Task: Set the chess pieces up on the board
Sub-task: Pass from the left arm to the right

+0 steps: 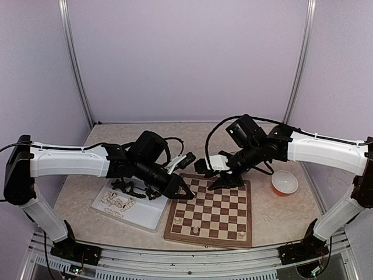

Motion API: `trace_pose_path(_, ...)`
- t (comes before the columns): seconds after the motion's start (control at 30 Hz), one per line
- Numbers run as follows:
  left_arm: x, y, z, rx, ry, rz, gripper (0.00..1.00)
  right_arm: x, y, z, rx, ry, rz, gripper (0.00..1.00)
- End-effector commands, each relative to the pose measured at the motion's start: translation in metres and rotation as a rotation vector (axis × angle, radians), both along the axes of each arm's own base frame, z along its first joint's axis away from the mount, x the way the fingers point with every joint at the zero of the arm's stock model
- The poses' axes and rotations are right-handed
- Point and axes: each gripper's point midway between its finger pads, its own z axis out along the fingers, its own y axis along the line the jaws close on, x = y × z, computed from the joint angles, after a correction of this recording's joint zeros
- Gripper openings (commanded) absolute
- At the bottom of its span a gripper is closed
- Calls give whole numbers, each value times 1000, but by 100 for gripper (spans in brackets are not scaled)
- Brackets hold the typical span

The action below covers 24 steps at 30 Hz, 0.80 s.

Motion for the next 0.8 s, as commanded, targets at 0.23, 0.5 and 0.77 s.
trace_pose_path(0.23, -15, -22, 15, -115, 113, -109, 8, -33, 29, -1, -22, -74, 148, 43)
trace_pose_path(0.5, -17, -27, 22, -152, 132, -125, 9, -48, 35, -13, -61, -102, 193, 43)
trace_pose_path(0.77, -18, -29, 28, -181, 143, -128, 9, -53, 40, -24, -90, -149, 192, 29)
